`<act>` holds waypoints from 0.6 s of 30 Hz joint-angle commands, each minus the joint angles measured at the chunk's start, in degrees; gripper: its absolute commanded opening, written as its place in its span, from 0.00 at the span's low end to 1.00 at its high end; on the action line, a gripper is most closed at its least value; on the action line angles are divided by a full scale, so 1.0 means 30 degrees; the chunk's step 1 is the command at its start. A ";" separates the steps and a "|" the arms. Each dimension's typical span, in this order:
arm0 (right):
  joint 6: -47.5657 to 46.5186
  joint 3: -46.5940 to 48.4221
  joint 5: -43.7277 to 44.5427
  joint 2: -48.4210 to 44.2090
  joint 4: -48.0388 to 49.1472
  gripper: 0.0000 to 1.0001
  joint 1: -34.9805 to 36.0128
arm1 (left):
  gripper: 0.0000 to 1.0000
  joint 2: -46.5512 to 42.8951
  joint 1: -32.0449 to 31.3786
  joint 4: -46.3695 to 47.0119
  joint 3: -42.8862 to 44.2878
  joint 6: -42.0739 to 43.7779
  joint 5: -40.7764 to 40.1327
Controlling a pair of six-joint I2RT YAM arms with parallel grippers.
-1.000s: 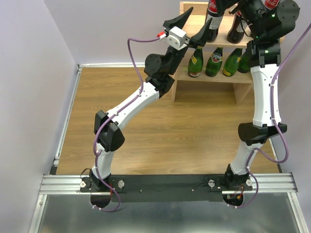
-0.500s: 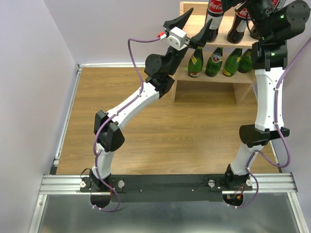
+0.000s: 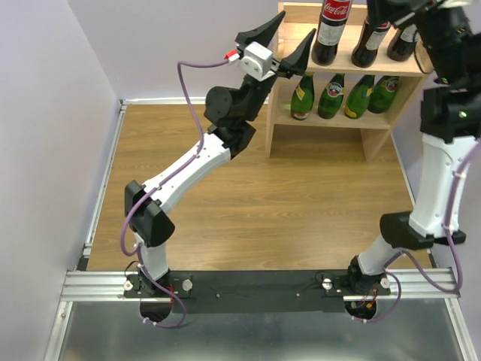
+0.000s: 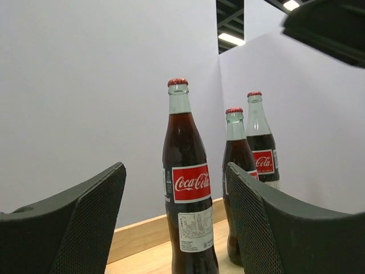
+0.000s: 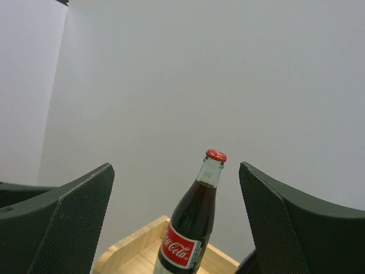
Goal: Place and organize the beverage onto the shelf
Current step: Place the drink on the shelf, then reset both arms
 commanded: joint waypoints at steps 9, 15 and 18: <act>-0.2955 -1.3680 0.8590 -1.0819 -0.5128 1.00 0.0076 | 0.79 -1.3525 0.0515 -0.3119 -1.4632 -0.1788 -0.3606; -0.1139 -2.2522 1.4421 -1.5663 -0.4835 1.00 -0.0652 | 0.79 -1.9418 0.0809 -0.6512 -1.9392 -0.1029 -0.6740; -0.0318 -2.6390 1.6294 -1.7540 -0.4251 1.00 -0.1914 | 0.79 -2.1148 0.0868 -0.8126 -2.0916 -0.0033 -0.8059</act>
